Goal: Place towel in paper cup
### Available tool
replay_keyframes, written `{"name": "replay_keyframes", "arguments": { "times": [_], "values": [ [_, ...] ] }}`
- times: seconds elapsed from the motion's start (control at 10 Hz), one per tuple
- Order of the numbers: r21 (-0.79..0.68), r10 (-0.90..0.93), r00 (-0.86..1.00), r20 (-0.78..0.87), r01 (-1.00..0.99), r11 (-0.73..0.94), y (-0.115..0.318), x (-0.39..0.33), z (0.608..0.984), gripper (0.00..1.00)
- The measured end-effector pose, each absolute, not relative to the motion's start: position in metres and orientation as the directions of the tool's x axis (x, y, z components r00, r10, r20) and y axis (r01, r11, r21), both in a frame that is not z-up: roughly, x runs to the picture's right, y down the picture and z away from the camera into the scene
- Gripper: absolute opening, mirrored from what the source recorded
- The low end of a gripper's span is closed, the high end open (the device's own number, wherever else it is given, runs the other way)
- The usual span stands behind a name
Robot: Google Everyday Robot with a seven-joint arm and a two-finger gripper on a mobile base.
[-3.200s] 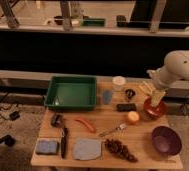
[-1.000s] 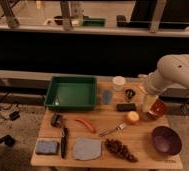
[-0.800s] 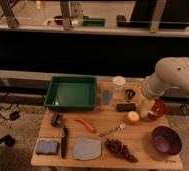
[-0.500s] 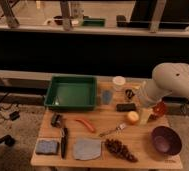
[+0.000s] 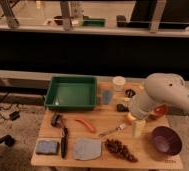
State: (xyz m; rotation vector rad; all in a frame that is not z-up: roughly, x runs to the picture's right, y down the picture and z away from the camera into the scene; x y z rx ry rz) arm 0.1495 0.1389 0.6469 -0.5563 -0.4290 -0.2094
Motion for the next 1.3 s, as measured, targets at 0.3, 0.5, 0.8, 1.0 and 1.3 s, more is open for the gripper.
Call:
{"name": "replay_keyframes", "arguments": {
  "times": [0.3,0.5,0.8,1.0,1.3],
  "values": [
    [-0.413,-0.116,0.855,0.505,0.357,0.838,0.151,0.114,0.645,1.00],
    [-0.412,-0.116,0.854,0.507,0.358,0.838,0.153,0.111,0.645,1.00],
    [-0.411,-0.117,0.853,0.508,0.360,0.837,0.153,0.110,0.645,1.00],
    [-0.413,-0.114,0.854,0.507,0.357,0.838,0.153,0.111,0.645,1.00],
    [-0.415,-0.140,0.825,0.548,0.413,0.811,0.181,0.085,0.638,1.00]
  ]
}}
